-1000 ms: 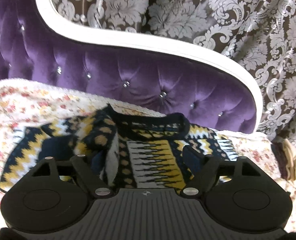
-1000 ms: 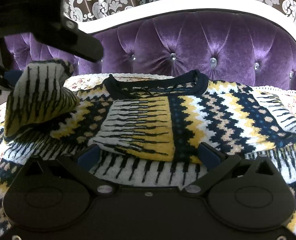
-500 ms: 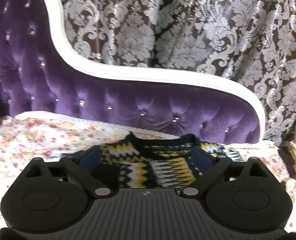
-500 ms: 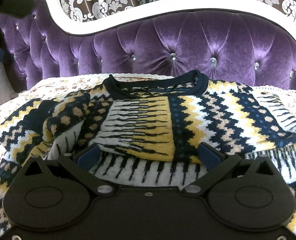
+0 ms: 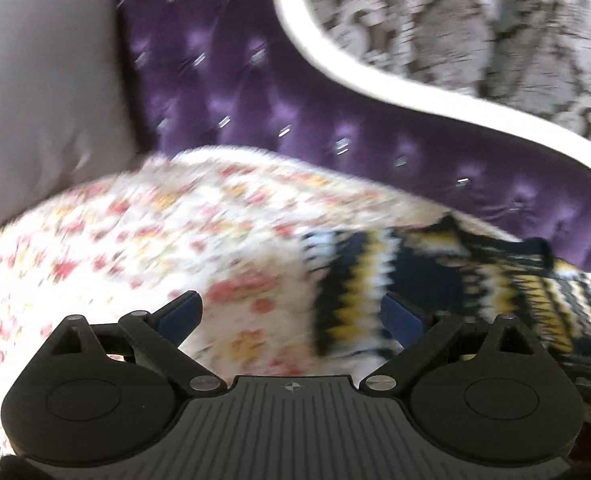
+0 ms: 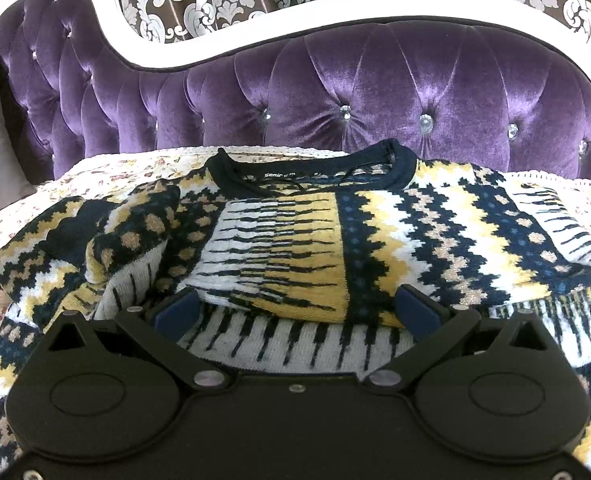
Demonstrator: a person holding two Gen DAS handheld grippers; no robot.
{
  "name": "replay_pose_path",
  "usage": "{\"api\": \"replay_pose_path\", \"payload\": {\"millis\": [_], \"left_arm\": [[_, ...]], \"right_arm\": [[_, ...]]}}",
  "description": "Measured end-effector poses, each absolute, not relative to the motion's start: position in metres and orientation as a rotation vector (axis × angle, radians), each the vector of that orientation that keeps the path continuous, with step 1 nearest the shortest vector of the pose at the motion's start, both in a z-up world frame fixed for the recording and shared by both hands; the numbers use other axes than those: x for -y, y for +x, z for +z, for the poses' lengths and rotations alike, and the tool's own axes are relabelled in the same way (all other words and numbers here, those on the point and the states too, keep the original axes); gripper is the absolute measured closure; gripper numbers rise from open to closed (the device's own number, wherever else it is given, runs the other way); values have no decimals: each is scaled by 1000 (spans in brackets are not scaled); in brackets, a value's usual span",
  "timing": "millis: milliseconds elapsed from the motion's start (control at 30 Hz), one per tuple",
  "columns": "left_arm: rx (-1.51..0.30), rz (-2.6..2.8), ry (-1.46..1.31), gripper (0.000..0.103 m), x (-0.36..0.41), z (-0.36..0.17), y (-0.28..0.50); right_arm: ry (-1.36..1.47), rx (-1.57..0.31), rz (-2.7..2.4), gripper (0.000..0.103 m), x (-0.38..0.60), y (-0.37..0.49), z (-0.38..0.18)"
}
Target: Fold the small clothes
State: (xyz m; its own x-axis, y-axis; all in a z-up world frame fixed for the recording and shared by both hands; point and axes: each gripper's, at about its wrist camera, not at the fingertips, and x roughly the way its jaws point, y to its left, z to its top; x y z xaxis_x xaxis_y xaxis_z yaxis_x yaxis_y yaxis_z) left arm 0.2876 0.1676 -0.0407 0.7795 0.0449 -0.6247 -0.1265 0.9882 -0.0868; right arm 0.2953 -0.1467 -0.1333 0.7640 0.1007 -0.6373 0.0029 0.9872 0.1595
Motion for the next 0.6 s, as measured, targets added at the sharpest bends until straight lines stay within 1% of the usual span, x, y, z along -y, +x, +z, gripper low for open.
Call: {"api": "replay_pose_path", "payload": {"millis": [233, 433, 533, 600], "left_arm": [[-768, 120, -234, 5, -207, -70, 297], [-775, 95, -153, 3, -208, -72, 304], [-792, 91, -116, 3, -203, -72, 307], [-778, 83, -137, 4, -205, -67, 305]], "right_arm": [[136, -712, 51, 0, 145, 296, -133], [94, -745, 60, 0, 140, 300, -130], [63, -772, 105, 0, 137, 304, -115], [48, -699, 122, 0, 130, 297, -93]]}}
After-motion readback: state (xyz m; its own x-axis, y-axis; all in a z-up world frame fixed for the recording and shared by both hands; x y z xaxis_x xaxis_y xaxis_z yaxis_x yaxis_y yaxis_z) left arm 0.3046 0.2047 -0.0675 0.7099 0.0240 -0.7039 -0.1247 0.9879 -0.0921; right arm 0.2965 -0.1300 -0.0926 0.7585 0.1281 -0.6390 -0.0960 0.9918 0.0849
